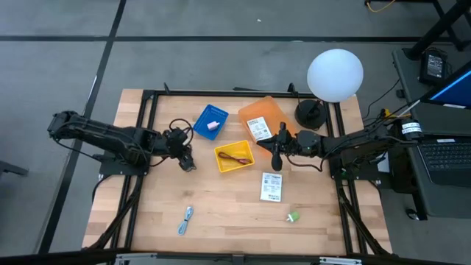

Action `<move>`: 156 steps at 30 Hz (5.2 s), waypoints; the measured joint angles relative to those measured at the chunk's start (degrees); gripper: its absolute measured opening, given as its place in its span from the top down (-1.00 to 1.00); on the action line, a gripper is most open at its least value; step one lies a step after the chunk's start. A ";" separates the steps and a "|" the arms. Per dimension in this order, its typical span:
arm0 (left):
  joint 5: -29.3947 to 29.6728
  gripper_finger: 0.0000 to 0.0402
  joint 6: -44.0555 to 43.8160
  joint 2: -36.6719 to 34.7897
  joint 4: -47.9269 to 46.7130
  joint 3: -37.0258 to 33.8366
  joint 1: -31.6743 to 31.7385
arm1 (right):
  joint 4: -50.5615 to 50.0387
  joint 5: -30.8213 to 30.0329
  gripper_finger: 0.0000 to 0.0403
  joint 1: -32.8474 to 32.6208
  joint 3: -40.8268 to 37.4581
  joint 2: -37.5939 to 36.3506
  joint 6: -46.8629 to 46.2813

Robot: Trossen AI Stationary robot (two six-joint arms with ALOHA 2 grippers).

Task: Pick and place items into bin
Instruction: Put the black USB cable into the yellow bin

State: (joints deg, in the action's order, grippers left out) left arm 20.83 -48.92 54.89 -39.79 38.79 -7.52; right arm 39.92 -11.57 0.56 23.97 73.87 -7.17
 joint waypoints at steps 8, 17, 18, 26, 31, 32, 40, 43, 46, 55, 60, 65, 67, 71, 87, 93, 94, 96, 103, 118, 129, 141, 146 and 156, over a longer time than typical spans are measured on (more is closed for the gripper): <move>1.38 0.77 -9.58 -0.02 -9.11 -0.01 1.35 | -0.37 0.02 0.97 0.00 0.04 0.00 -0.01; 2.17 0.39 -19.23 0.14 -10.65 -0.05 1.65 | -0.57 0.04 0.97 0.00 0.04 0.00 -0.01; 2.15 0.35 -20.12 0.48 -10.63 -0.05 1.63 | -0.58 0.04 0.97 0.00 0.06 0.00 -0.02; 3.10 0.18 -24.01 9.00 -7.97 -0.09 1.52 | -1.20 0.06 0.97 0.00 0.06 0.00 0.01; 2.31 0.17 -24.50 15.70 -5.07 -0.11 1.52 | -1.25 0.07 0.97 0.00 0.06 0.00 -0.01; 1.88 0.18 -24.81 16.98 -4.72 -0.11 1.52 | -1.25 0.07 0.97 0.00 0.06 0.00 0.01; 0.00 0.16 -30.99 24.82 -3.04 -0.11 1.52 | -1.27 0.07 0.97 0.00 0.06 0.00 0.15; -0.41 0.16 -30.49 26.76 -0.04 -0.11 1.52 | -1.27 0.07 0.97 0.02 0.06 0.00 0.15; -0.59 0.16 -28.92 28.25 2.02 -0.11 1.52 | -1.44 0.07 0.97 0.01 0.06 0.00 0.14; -4.23 0.17 -26.54 32.80 2.27 0.15 1.63 | -1.68 0.07 0.97 0.02 0.06 0.00 0.03; -4.46 0.37 -20.87 32.77 2.46 0.06 1.63 | -1.71 0.07 0.97 0.02 0.06 0.00 0.01; -5.47 0.65 -16.50 31.74 2.90 0.02 1.65 | -1.70 0.07 0.97 0.02 0.06 0.00 0.07; -6.17 0.74 -14.38 31.70 2.83 0.02 1.67 | -1.71 0.07 0.97 0.02 0.06 0.00 0.10; -7.61 0.79 -10.49 31.49 2.45 0.08 1.70 | -2.02 0.07 0.97 0.02 0.06 0.00 0.14; -14.72 0.80 5.11 19.43 0.78 0.76 -1.12 | -3.18 -0.83 0.97 0.02 0.06 0.02 1.22; -8.86 0.81 10.08 12.65 1.92 0.81 -4.37 | -3.26 -0.85 0.97 0.02 0.06 0.00 1.46; -7.43 0.81 11.14 11.49 2.69 0.74 -5.05 | -3.36 -0.85 0.97 0.02 0.06 0.01 1.46; -5.52 0.81 13.05 8.93 5.92 -0.20 -6.32 | -3.68 -0.91 0.97 0.02 0.06 0.02 1.46; -2.25 0.81 20.44 1.61 22.09 -7.21 -10.65 | -4.15 -1.01 0.97 0.02 0.06 0.02 1.46; -2.59 0.81 36.19 -0.65 59.37 -24.38 -12.51 | -4.11 -0.98 0.97 0.00 0.06 0.02 1.32; -0.97 0.81 34.11 -0.26 61.46 -24.88 -11.36 | -3.98 -0.97 0.97 0.02 0.06 0.02 1.46; -5.73 0.81 37.70 12.22 71.95 -21.81 -6.31 | -3.67 -0.96 0.97 0.02 0.06 0.02 1.59; -12.75 0.81 39.80 18.33 72.68 -15.93 -3.43 | -3.67 -0.96 0.97 0.02 0.06 0.02 1.52; -18.41 0.81 35.77 22.28 63.66 -7.68 1.62 | -3.75 -0.96 0.97 0.02 0.06 0.02 1.43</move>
State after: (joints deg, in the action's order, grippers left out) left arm 2.42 -13.15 77.17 23.87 31.10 -5.90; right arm 36.17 -12.53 0.58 24.03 73.89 -5.74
